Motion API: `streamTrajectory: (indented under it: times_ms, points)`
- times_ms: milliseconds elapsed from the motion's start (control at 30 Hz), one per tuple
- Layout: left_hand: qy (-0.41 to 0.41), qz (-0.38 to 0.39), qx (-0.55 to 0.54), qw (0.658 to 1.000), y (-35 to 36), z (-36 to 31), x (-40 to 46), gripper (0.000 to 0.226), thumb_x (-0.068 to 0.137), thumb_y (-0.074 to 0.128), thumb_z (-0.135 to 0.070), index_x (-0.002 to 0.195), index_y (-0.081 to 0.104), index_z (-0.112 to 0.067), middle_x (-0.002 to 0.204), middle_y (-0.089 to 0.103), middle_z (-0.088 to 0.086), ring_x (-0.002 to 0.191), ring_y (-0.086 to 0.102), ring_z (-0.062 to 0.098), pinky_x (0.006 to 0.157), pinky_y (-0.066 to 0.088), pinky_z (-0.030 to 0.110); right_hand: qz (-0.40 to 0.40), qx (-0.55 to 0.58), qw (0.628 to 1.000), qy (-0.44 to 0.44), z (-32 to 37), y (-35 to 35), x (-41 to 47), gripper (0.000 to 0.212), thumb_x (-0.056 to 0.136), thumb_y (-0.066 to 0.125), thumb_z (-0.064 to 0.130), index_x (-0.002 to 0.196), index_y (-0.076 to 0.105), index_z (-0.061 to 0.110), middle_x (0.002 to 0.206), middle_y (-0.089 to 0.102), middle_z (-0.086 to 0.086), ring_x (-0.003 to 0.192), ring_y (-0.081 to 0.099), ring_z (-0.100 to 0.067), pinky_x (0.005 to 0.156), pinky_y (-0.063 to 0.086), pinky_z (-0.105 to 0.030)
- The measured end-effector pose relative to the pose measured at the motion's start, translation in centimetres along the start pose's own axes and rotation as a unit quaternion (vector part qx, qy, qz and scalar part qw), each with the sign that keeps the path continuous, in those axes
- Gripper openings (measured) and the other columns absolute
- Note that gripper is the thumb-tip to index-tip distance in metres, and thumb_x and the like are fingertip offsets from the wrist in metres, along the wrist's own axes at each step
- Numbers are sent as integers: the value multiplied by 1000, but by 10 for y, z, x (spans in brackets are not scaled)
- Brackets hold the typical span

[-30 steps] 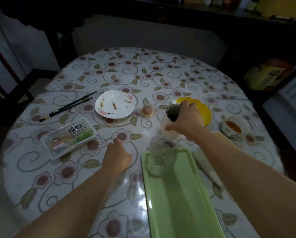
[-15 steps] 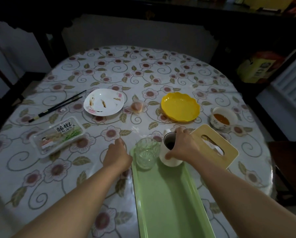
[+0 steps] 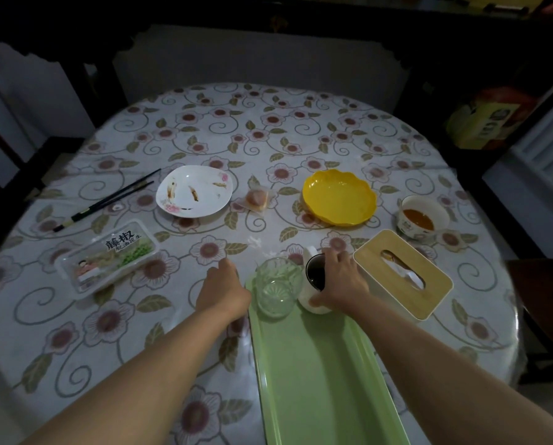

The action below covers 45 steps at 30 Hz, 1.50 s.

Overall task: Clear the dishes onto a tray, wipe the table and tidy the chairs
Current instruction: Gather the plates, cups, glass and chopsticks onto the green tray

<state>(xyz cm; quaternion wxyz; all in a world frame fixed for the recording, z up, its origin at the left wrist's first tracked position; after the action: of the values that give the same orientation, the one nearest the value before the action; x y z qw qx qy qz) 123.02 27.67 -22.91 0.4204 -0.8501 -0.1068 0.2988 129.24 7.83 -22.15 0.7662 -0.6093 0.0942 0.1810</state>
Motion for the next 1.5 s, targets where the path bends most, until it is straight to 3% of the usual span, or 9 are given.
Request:
streamTrajectory:
  times_ms: [133,267,400,567,800,933,1100,1333,1500]
  points:
    - [24,-13,-20,999,-13,-18,-1,51,86,63,-12,131,40,-12,137,45,9,124,49,26,94,44,35,37,30,999,-8,0,-15,-5,113,65,82,39,148,9,16,148,19,-16,137,18,-36,111,27,-46]
    - [53,-32,-18,998,-23,-43,-5,52,84,65,-17,131,42,-12,134,47,8,121,49,25,86,44,32,-7,62,998,-16,-5,-51,-7,97,72,76,37,146,18,14,142,29,-16,132,24,-35,107,31,-41]
    - [68,-34,-34,997,-19,-75,-4,51,84,66,-18,129,42,-15,131,50,6,119,50,25,88,45,33,-8,56,998,-14,-23,-81,-5,85,82,68,38,146,22,7,148,22,-17,136,19,-36,110,23,-40]
    - [72,-30,-51,996,-5,-119,8,49,86,65,-20,129,43,-14,132,52,5,119,52,24,85,41,31,-18,86,996,21,-63,-97,22,88,85,63,42,148,12,9,147,21,-21,137,17,-37,110,23,-42]
    - [43,-12,-40,998,31,-173,48,48,89,60,-21,131,40,-10,132,51,11,121,50,29,88,41,34,-70,78,992,73,-127,-117,91,70,86,63,35,139,28,5,139,34,-21,129,30,-38,103,30,-40]
    - [18,-1,-40,999,53,-200,74,53,90,58,-22,135,36,-6,134,51,16,122,49,33,88,42,36,-90,76,987,108,-167,-126,120,85,79,70,35,142,19,10,141,27,-19,131,26,-39,106,28,-43]
    - [-31,-4,-53,998,76,-219,100,62,91,58,-23,139,28,1,135,48,22,123,47,38,84,41,38,-73,44,987,139,-199,-126,153,114,68,77,51,148,3,17,153,8,-16,141,10,-38,113,16,-52]
    - [-122,-2,-93,988,97,-216,137,68,91,59,-21,141,22,6,138,45,24,125,46,38,92,43,40,-72,38,996,41,-175,-114,177,103,77,69,50,148,8,8,154,8,-21,142,6,-38,117,10,-44]
    - [-128,1,-109,986,112,-216,157,65,92,56,-14,143,22,5,142,41,23,128,44,38,99,41,39,-79,38,996,0,-153,-101,186,92,80,66,43,147,14,8,149,18,-20,140,13,-35,115,13,-40]
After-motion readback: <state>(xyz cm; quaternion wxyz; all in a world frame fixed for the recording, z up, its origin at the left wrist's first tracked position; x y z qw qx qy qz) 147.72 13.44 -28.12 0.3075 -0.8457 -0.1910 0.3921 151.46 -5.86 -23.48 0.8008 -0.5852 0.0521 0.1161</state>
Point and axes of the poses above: each hand's wrist, its own x-axis towards the middle knuckle, its own y-axis out of the palm, z = x × y, the point moved 4 cm from there along x, towards the middle knuckle
